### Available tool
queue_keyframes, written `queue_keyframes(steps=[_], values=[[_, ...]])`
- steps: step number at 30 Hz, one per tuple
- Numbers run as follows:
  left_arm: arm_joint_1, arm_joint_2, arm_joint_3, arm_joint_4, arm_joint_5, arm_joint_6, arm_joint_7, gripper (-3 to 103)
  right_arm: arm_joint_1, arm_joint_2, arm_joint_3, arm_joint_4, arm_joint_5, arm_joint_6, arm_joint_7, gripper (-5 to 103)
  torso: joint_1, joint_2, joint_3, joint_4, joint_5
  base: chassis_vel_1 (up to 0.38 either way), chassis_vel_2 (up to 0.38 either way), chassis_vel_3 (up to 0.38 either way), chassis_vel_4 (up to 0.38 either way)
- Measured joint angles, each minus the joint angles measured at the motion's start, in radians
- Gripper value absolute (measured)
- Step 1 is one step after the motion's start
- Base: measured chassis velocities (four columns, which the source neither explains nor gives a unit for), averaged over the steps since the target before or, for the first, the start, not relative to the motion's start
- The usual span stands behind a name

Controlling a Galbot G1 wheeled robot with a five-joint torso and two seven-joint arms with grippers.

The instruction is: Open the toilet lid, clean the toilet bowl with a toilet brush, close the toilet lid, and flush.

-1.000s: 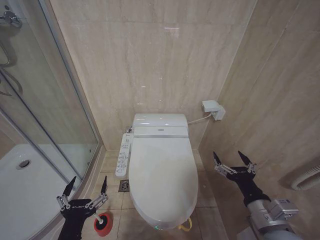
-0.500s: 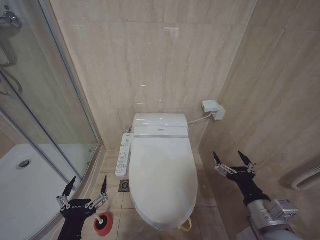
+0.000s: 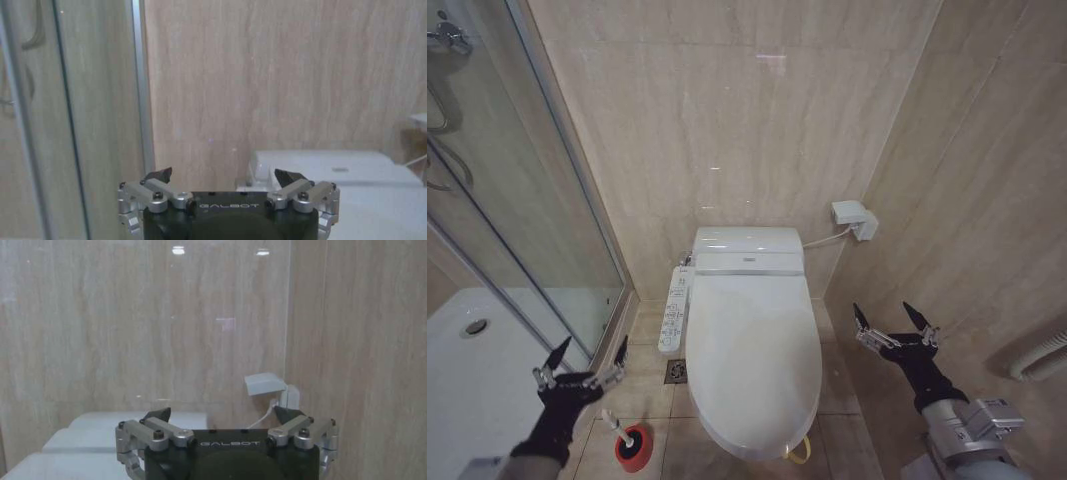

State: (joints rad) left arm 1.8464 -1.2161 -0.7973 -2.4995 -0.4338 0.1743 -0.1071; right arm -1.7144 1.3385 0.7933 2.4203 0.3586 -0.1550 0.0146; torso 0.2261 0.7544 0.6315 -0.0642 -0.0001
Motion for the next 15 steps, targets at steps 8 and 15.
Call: queue_keyframes(steps=[8,15], values=[[-0.108,0.089,-0.124,0.003,-0.187,0.113,0.042,98,0.000,0.000,0.000,0.000,0.000,0.000,0.000,100,0.000,0.000,0.000,0.0001,-0.0002,0.000,0.000,0.000,0.000],[-0.113,0.093,-0.126,0.009,-0.192,0.114,0.046,98,0.000,0.000,0.000,0.000,0.000,0.000,0.000,100,0.000,0.000,0.000,0.0002,0.0000,0.000,0.000,0.000,0.000]])
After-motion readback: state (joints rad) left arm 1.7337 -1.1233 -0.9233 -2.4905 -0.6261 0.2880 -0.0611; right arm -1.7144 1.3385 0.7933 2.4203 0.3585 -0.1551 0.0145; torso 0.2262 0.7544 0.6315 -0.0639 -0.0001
